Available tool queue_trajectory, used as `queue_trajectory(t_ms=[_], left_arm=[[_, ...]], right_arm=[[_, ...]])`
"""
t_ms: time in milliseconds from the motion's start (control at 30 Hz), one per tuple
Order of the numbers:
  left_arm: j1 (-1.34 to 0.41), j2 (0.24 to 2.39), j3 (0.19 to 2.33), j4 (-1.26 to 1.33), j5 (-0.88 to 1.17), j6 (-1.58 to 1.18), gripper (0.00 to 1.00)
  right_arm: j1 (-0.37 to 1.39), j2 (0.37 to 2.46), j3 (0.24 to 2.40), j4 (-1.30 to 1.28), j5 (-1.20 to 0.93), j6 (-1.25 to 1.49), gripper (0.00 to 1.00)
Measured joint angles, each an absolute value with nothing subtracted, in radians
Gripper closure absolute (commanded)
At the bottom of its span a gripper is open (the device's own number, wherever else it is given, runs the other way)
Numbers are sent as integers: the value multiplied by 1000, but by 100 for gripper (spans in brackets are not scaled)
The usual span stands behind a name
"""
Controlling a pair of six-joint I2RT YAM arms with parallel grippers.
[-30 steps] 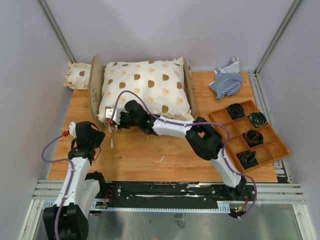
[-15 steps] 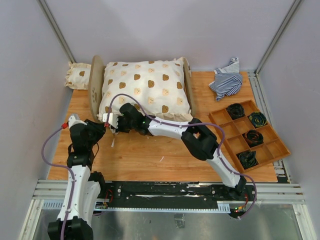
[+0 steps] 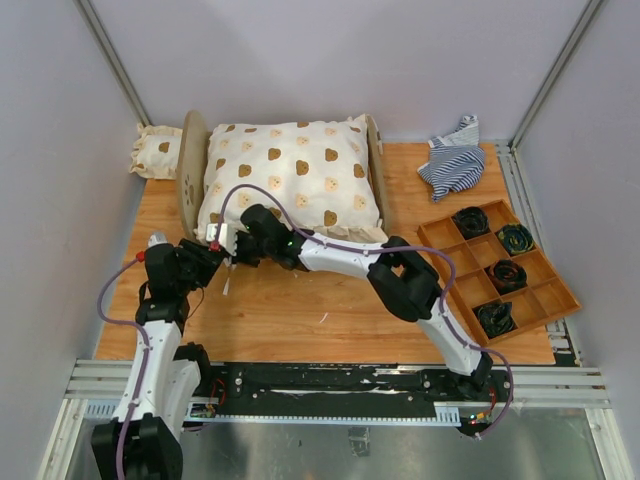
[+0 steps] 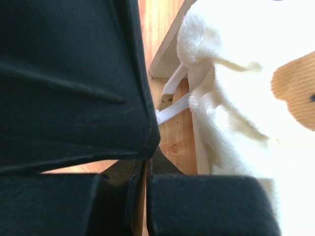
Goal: Set up the pet bed
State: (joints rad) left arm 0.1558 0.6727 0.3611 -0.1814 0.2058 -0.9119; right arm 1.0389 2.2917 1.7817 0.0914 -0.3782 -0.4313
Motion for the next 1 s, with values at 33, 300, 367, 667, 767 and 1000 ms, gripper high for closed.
queue_trajectory(t_ms=[33, 300, 367, 667, 767, 1000], left_arm=[[156, 686, 361, -181, 214, -921, 57], [156, 735, 364, -156, 237, -983, 100], [156, 730, 364, -152, 235, -997, 100], [156, 659, 364, -142, 226, -1065, 100], [156, 657, 364, -143, 226, -1083, 100], [156, 657, 364, -153, 221, -1101, 100]], right_arm=[[1040, 2287, 1780, 92, -378, -431, 100], [1047, 2253, 1745, 105, -378, -427, 93], [1050, 2233, 1702, 138, -379, -421, 82], [1056, 2183, 1479, 446, -392, -347, 61], [1056, 2180, 1441, 535, -380, -324, 60], [1056, 2155, 1360, 749, -328, -290, 59]])
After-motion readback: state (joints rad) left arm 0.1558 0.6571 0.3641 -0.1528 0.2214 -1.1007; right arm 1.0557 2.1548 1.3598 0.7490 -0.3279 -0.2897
